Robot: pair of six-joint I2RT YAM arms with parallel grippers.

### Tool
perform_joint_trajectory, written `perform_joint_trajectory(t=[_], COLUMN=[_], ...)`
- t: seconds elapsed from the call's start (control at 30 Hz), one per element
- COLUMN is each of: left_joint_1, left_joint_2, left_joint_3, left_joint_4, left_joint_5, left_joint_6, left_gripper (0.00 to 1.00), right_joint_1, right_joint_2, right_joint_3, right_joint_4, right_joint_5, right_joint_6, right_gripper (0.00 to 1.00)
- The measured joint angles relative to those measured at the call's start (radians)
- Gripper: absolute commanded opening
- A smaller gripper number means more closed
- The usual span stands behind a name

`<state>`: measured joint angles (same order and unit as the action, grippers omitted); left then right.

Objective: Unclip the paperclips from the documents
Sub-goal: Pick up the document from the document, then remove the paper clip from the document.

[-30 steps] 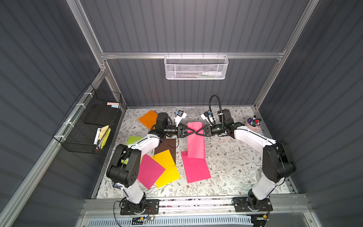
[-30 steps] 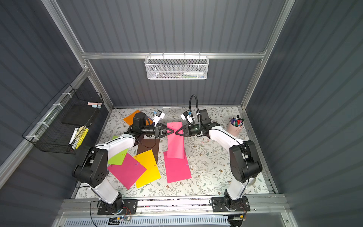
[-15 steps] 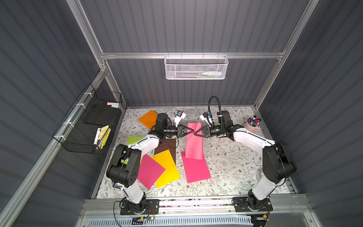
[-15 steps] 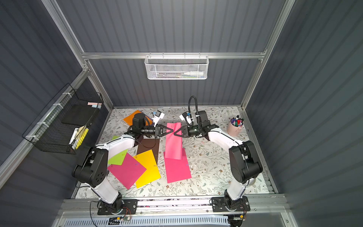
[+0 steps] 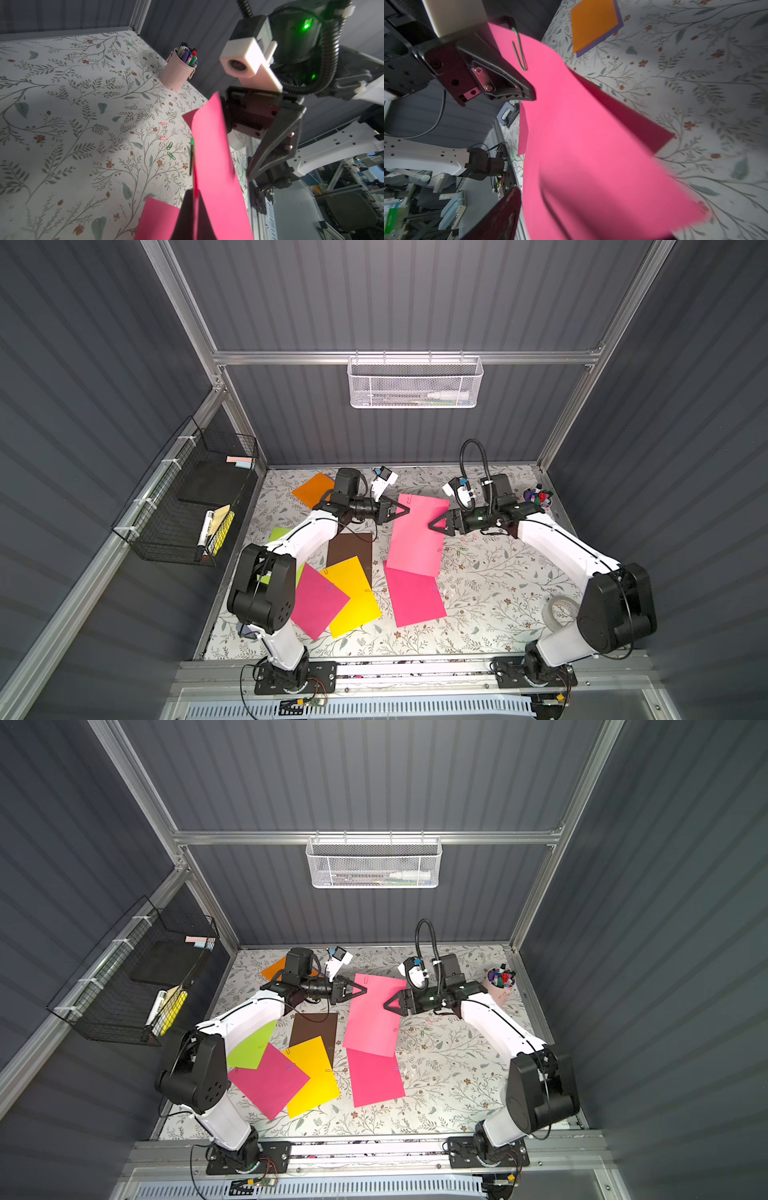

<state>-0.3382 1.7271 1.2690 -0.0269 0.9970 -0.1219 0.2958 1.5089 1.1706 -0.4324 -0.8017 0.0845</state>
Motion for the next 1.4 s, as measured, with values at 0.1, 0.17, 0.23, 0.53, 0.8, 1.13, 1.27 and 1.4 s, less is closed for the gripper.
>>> perform_joint_trajectory(t=[0.1, 0.17, 0.23, 0.53, 0.8, 1.13, 1.27, 1.4], left_joint_1=[-0.008, -0.029, -0.058, -0.126, -0.126, -0.132, -0.136, -0.139], left_joint_2=[0.013, 0.022, 0.035, 0.059, 0.056, 0.053, 0.051, 0.051], left_joint_3=[0.021, 0.024, 0.032, 0.091, 0.109, 0.192, 0.205, 0.205], left_joint_4=[-0.072, -0.117, -0.158, -0.274, -0.313, -0.361, -0.371, -0.38], left_joint_5=[-0.025, -0.041, -0.054, -0.082, -0.082, -0.082, -0.082, -0.082], left_joint_6=[0.061, 0.097, 0.128, 0.235, 0.284, 0.311, 0.318, 0.32], left_gripper=[0.0, 0.0, 0.0, 0.0, 0.0, 0.0, 0.0, 0.0], right_joint_1=[-0.035, -0.045, -0.049, -0.053, -0.053, -0.048, -0.041, -0.037], right_joint_2=[-0.04, -0.064, -0.083, -0.071, 0.074, 0.161, 0.168, 0.168], right_joint_3=[0.007, 0.012, 0.018, 0.035, 0.136, 0.18, 0.187, 0.187], right_joint_4=[-0.061, -0.082, -0.088, 0.005, 0.003, -0.023, -0.026, -0.001], right_joint_5=[0.027, 0.04, 0.046, -0.082, -0.288, -0.369, -0.371, -0.377], right_joint_6=[-0.072, -0.113, -0.147, -0.318, -0.454, -0.487, -0.483, -0.46], right_gripper=[0.77, 0.77, 0.77, 0.68, 0.52, 0.35, 0.33, 0.32])
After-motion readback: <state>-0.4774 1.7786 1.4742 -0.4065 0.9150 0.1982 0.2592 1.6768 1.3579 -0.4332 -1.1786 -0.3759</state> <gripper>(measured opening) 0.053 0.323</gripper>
